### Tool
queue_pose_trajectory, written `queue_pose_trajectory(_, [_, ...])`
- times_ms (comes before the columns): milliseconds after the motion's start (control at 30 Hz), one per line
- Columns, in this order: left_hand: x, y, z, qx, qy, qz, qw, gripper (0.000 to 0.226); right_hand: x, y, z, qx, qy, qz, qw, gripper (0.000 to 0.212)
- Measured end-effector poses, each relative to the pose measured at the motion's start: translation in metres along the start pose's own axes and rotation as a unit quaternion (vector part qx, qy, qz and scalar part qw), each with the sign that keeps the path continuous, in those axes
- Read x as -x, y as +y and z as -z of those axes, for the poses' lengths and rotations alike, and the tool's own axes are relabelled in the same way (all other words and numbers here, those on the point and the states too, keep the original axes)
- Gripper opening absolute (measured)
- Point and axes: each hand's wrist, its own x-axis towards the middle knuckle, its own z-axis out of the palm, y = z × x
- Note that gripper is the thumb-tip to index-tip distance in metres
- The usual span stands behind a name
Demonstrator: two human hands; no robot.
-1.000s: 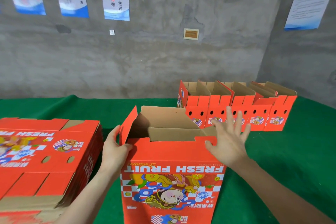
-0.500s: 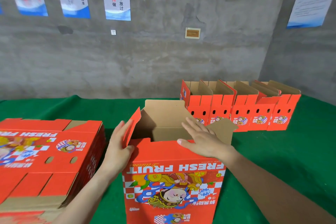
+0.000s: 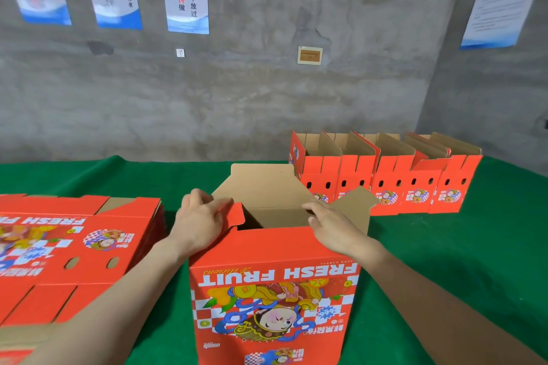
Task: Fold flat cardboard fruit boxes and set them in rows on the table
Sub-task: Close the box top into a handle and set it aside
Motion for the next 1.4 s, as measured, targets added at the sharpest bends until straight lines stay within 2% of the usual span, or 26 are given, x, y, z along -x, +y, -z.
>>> queue_pose_trajectory(33, [-0.001, -0.002, -0.003, -0.019, -0.020, 0.022, 0.999, 0.039, 0.001, 0.006, 0.003, 0.000, 0.020, -0.015, 1.000, 0.040])
queue_pose_trajectory(100, [-0.005, -0.010, -0.005, 0.000, -0.082, 0.038, 0.996, 0.042, 0.002, 0.021, 0.008, 0.067, 0.072, -0.048, 0.994, 0.041])
queue_pose_trajectory(167, [-0.006, -0.016, -0.006, 0.071, -0.120, 0.031, 0.990, 0.040, 0.006, 0.036, 0.011, 0.068, 0.123, -0.092, 0.986, 0.063])
queue_pose_trajectory(300, [-0.003, -0.015, -0.004, 0.094, -0.151, 0.018, 0.984, 0.058, 0.014, 0.046, 0.007, -0.141, 0.223, -0.163, 0.951, 0.107])
queue_pose_trajectory(400, [-0.003, -0.013, -0.003, 0.089, -0.164, 0.008, 0.982, 0.067, 0.014, 0.045, 0.004, -0.261, 0.235, -0.172, 0.921, 0.114])
queue_pose_trajectory(467, [-0.004, -0.013, -0.003, 0.094, -0.165, 0.007, 0.982, 0.067, 0.015, 0.042, 0.004, -0.280, 0.232, -0.102, 0.926, 0.112])
queue_pose_trajectory(533, [-0.003, -0.013, -0.004, 0.096, -0.164, 0.005, 0.982, 0.066, 0.017, 0.036, 0.004, -0.256, 0.184, -0.003, 0.949, 0.108])
queue_pose_trajectory(600, [-0.002, -0.012, -0.004, 0.097, -0.161, 0.003, 0.982, 0.064, 0.019, 0.030, 0.004, -0.182, 0.115, 0.062, 0.975, 0.093])
queue_pose_trajectory(633, [-0.002, -0.012, -0.004, 0.100, -0.158, 0.003, 0.982, 0.063, 0.019, 0.029, 0.004, -0.151, 0.092, 0.080, 0.981, 0.078])
queue_pose_trajectory(700, [-0.001, -0.012, -0.005, 0.103, -0.148, 0.000, 0.984, 0.061, 0.017, 0.029, 0.003, -0.135, 0.076, 0.095, 0.983, 0.049])
queue_pose_trajectory(833, [0.001, -0.008, -0.003, 0.120, -0.065, -0.042, 0.990, 0.065, 0.021, 0.031, 0.003, -0.147, 0.072, 0.089, 0.982, 0.020])
queue_pose_trajectory(967, [0.006, -0.002, -0.002, 0.209, 0.017, -0.092, 0.973, 0.062, 0.025, 0.030, 0.000, -0.157, 0.123, 0.074, 0.977, 0.016])
queue_pose_trajectory(1033, [0.009, -0.002, -0.001, 0.218, 0.031, -0.109, 0.969, 0.040, 0.026, 0.030, -0.001, -0.159, 0.149, 0.073, 0.973, 0.020])
queue_pose_trajectory(1100, [0.011, -0.002, 0.002, 0.232, 0.009, -0.111, 0.966, 0.016, 0.026, 0.030, -0.002, -0.160, 0.156, 0.067, 0.972, 0.022])
queue_pose_trajectory(1167, [0.010, 0.000, 0.004, 0.221, -0.027, -0.082, 0.971, 0.025, 0.027, 0.030, 0.000, -0.166, 0.150, 0.058, 0.973, 0.022])
queue_pose_trajectory(1267, [0.003, 0.003, 0.001, 0.086, -0.086, -0.035, 0.992, 0.024, 0.021, 0.028, 0.006, -0.167, 0.133, 0.039, 0.976, 0.020])
queue_pose_trajectory(1367, [-0.001, 0.006, 0.005, 0.099, -0.156, 0.017, 0.983, 0.050, 0.012, 0.020, 0.012, -0.132, 0.125, 0.024, 0.983, 0.005])
queue_pose_trajectory(1400, [-0.002, 0.007, 0.007, 0.097, -0.165, 0.023, 0.981, 0.059, 0.007, 0.018, 0.011, -0.101, 0.109, 0.017, 0.989, 0.016])
